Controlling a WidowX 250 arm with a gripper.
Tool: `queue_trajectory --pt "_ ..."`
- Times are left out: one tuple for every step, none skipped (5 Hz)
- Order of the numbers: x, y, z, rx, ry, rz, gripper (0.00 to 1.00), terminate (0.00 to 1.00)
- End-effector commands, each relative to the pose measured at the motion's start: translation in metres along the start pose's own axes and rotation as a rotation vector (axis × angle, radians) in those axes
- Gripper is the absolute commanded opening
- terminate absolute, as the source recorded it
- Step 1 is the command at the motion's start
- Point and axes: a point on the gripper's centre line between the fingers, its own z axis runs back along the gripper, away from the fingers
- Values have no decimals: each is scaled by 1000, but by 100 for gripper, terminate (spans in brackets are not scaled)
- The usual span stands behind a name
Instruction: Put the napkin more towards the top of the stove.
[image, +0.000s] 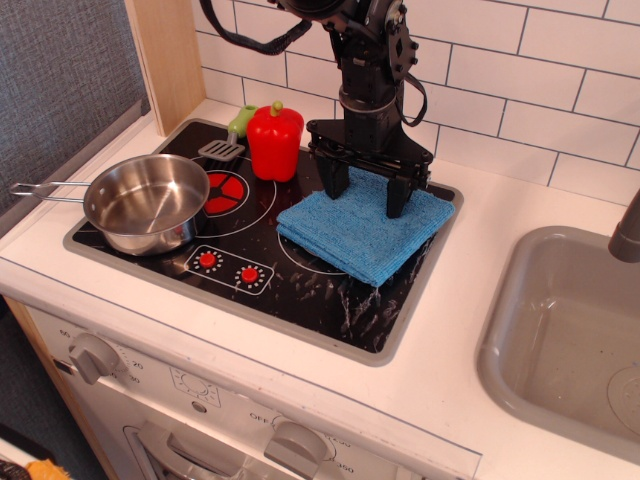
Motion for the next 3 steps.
queue_trajectory --pt "34 1 82 -33 -131 32 100 0" --pt "41 8 113 -44 -131 37 100 0" --pt "37 19 124 -47 -99 41 100 0"
